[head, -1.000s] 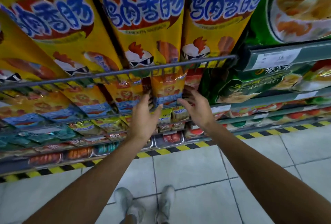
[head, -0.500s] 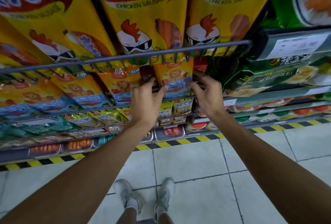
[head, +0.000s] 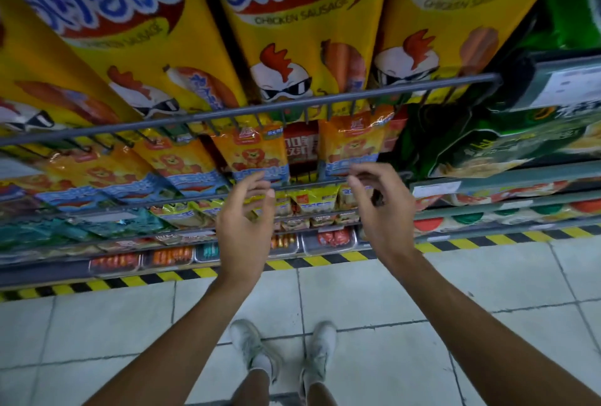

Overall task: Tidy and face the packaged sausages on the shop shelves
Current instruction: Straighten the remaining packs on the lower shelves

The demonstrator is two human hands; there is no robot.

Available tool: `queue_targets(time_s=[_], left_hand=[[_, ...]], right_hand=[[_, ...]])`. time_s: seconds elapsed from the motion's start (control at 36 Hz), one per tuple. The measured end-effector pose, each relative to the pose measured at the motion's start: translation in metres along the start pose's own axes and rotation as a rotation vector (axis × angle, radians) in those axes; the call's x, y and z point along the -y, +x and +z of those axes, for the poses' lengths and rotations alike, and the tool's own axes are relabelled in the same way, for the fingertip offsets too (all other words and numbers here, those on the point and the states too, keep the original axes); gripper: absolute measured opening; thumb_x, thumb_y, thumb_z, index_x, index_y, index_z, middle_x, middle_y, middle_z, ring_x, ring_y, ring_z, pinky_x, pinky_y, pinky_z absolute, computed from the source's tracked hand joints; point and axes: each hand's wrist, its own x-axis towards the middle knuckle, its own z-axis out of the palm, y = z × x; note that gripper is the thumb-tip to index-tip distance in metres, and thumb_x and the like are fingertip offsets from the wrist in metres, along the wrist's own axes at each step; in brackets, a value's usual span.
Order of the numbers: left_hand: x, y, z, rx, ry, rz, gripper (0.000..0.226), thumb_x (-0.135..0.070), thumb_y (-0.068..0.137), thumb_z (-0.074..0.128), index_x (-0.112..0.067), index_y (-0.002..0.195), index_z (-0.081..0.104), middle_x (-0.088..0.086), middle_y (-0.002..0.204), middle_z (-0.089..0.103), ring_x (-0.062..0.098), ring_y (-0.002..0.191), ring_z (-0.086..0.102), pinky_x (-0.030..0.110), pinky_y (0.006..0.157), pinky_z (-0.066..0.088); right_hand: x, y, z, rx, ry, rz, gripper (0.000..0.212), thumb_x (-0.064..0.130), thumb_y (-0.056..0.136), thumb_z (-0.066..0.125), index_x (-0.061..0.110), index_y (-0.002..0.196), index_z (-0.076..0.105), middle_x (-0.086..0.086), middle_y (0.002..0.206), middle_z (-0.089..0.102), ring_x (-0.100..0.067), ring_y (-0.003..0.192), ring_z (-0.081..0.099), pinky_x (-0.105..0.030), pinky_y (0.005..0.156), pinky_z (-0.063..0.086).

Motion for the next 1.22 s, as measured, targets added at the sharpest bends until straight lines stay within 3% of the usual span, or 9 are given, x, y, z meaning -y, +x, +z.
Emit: queue_targets(time_s=[0.11,0.25,0.36,0.5,0.61,0.86,1.0,1.14,1.22], left_hand=[[0.017,0.008,-0.017,-0.090,-0.017,-0.084,0.043,-0.017,0.101,0.066,-0.013,0.142,0.054,-0.001,0.130,0.063,0.008,0.121,0.060,0.027,0.104,0.051],[0.014,0.032,-0.018,-0.129,-0.105,-0.210,0.050,-0.014,0.099,0.067,-0.008,0.147,0.052,-0.005,0.130,0.063,0.009,0.121,0.060,0.027,0.109,0.049],[0.018,0.042,-0.018,-0.159,-0.094,-0.168,0.042,-0.009,0.098,0.068,-0.005,0.139,0.060,-0.022,0.108,0.063,-0.012,0.099,0.063,0.020,0.101,0.053],[0.020,0.042,-0.017,-0.278,-0.081,-0.125,0.032,-0.016,0.095,0.073,-0.008,0.126,0.071,0.000,0.110,0.075,0.009,0.100,0.072,0.039,0.096,0.059],[0.013,0.040,-0.012,-0.308,-0.136,-0.083,0.030,-0.012,0.092,0.076,-0.005,0.122,0.073,0.003,0.106,0.076,0.009,0.099,0.074,0.033,0.093,0.061],[0.021,0.035,-0.011,-0.174,-0.090,-0.115,0.032,-0.009,0.093,0.075,-0.004,0.124,0.072,0.004,0.108,0.076,0.011,0.100,0.074,0.039,0.095,0.060],[0.023,0.024,-0.027,-0.077,-0.054,-0.097,0.034,-0.009,0.098,0.069,-0.008,0.132,0.068,0.000,0.120,0.072,-0.002,0.104,0.068,0.015,0.093,0.054],[0.038,0.018,-0.058,-0.202,-0.125,-0.112,0.034,-0.002,0.098,0.064,-0.008,0.132,0.066,0.004,0.118,0.071,0.012,0.111,0.068,0.025,0.092,0.057],[0.048,0.022,-0.074,-0.269,-0.150,-0.174,0.038,0.000,0.099,0.063,-0.007,0.136,0.061,0.001,0.122,0.067,0.006,0.110,0.066,0.029,0.093,0.058]], right_hand=[[0.018,0.007,0.039,0.307,-0.003,0.055,0.036,0.022,0.100,0.067,0.014,0.134,0.062,0.001,0.126,0.068,-0.008,0.112,0.065,-0.031,0.098,0.054],[0.027,0.025,0.080,0.354,-0.120,0.134,0.047,0.036,0.101,0.063,0.011,0.140,0.056,-0.006,0.124,0.069,-0.021,0.111,0.065,-0.033,0.090,0.054],[0.028,0.026,0.098,0.300,-0.151,0.143,0.039,0.033,0.100,0.065,0.008,0.130,0.063,-0.007,0.109,0.073,-0.022,0.096,0.069,-0.025,0.076,0.051],[0.030,0.021,0.103,0.216,-0.120,0.154,0.030,0.031,0.098,0.069,0.012,0.120,0.073,-0.001,0.110,0.077,-0.015,0.094,0.071,-0.038,0.086,0.059],[0.038,0.022,0.097,0.117,-0.097,0.119,0.029,0.027,0.097,0.070,0.012,0.121,0.074,-0.001,0.103,0.077,-0.007,0.080,0.065,-0.030,0.076,0.056],[0.022,0.023,0.088,0.211,-0.195,0.199,0.036,0.037,0.099,0.066,0.014,0.127,0.067,0.002,0.108,0.077,-0.015,0.093,0.073,-0.040,0.083,0.061],[0.028,0.014,0.086,0.160,-0.133,0.215,0.032,0.032,0.100,0.067,0.010,0.123,0.066,-0.001,0.106,0.075,-0.014,0.097,0.072,-0.040,0.087,0.060],[0.051,-0.018,0.082,-0.075,0.040,0.135,0.034,0.012,0.102,0.064,0.010,0.135,0.060,-0.001,0.125,0.068,-0.008,0.114,0.064,-0.029,0.097,0.054],[0.061,-0.030,0.096,0.058,0.077,0.058,0.036,0.012,0.102,0.064,0.010,0.137,0.059,0.001,0.127,0.067,-0.004,0.116,0.063,-0.027,0.099,0.053]])
